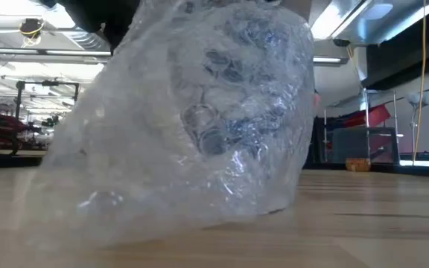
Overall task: Wrap mug
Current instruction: Wrap the blue mug with bubble wrap
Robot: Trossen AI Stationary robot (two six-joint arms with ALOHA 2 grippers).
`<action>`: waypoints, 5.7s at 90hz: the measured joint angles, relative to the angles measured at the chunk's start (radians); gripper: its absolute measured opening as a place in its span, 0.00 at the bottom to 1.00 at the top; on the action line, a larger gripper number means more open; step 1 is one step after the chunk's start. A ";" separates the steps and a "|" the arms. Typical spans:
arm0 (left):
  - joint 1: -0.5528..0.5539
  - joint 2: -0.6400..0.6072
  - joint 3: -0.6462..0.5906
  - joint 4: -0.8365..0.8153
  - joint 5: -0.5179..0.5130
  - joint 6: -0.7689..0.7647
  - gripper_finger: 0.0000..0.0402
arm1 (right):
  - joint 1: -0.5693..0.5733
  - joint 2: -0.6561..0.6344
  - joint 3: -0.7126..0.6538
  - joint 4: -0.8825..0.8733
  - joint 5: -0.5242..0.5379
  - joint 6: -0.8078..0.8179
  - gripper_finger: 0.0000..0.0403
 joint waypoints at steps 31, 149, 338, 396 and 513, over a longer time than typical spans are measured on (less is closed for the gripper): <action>-0.005 0.001 0.000 0.003 -0.003 0.004 0.29 | -0.007 0.083 -0.195 0.215 -0.113 0.029 0.00; -0.003 0.009 0.030 -0.053 -0.053 0.045 0.29 | 0.021 0.053 0.094 -0.140 -0.048 -0.008 0.00; 0.040 0.051 0.076 -0.077 -0.039 0.132 0.29 | 0.006 -0.011 -0.306 0.321 -0.171 -0.007 0.00; 0.034 0.051 0.075 -0.074 -0.040 0.133 0.29 | 0.050 -0.143 -0.159 0.025 -0.091 0.035 0.00; 0.036 0.052 0.076 -0.052 -0.056 0.122 0.29 | 0.068 -0.167 -0.576 0.560 -0.021 0.021 0.00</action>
